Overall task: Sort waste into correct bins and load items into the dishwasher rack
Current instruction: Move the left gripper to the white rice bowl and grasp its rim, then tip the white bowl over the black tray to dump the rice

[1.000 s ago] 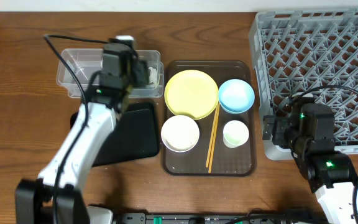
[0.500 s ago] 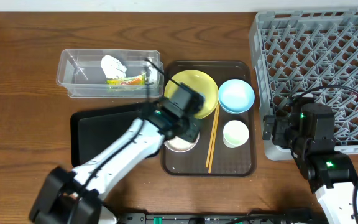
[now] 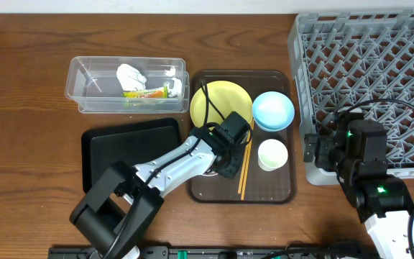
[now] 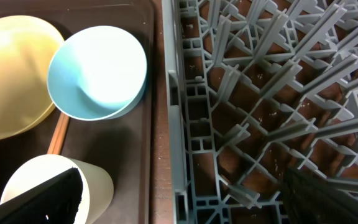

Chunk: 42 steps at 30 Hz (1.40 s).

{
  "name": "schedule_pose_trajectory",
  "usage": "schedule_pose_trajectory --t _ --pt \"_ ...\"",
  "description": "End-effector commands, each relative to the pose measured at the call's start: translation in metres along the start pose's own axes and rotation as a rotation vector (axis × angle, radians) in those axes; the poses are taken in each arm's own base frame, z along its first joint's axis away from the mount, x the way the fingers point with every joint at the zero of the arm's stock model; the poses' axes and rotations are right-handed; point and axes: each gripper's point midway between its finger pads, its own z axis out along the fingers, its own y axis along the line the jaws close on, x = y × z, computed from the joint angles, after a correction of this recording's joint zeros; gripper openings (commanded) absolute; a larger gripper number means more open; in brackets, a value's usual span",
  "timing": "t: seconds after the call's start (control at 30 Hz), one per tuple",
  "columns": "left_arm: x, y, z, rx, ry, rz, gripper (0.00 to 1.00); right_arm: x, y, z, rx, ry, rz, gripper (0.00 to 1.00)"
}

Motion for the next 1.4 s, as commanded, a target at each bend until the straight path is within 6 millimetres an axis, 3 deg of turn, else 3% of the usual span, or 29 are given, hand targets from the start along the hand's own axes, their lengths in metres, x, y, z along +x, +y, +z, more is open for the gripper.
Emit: schedule_pose_trajectory --t 0.0,0.23,0.47,0.73,0.83,0.9,1.23,1.37 --pt "-0.002 -0.001 -0.009 0.001 -0.022 -0.012 0.15 -0.008 0.0 -0.004 0.0 -0.018 -0.003 0.99" --pt "-0.007 -0.001 -0.063 0.023 -0.117 -0.023 0.06 -0.008 0.0 -0.004 0.0 -0.018 -0.003 0.99" --pt "-0.011 0.039 -0.121 0.067 -0.222 -0.209 0.06 -0.008 0.0 -0.004 0.0 -0.019 -0.003 0.99" --pt "-0.013 0.065 -0.162 0.556 -0.275 -0.321 0.06 -0.008 0.0 -0.004 0.0 -0.018 -0.003 0.99" --pt "-0.003 0.097 -0.16 0.592 -0.288 -0.414 0.06 -0.008 0.0 -0.004 0.0 -0.018 -0.003 0.99" --pt "0.002 0.107 -0.158 0.639 -0.305 -0.444 0.06 -0.008 0.0 -0.004 0.0 -0.018 -0.003 0.99" --pt "0.02 0.132 -0.149 0.973 -0.402 -0.593 0.06 -0.008 0.0 -0.004 0.0 -0.018 -0.003 0.99" --pt "0.023 0.149 -0.144 1.031 -0.428 -0.683 0.06 -0.007 0.0 -0.004 0.0 -0.018 -0.003 0.99"
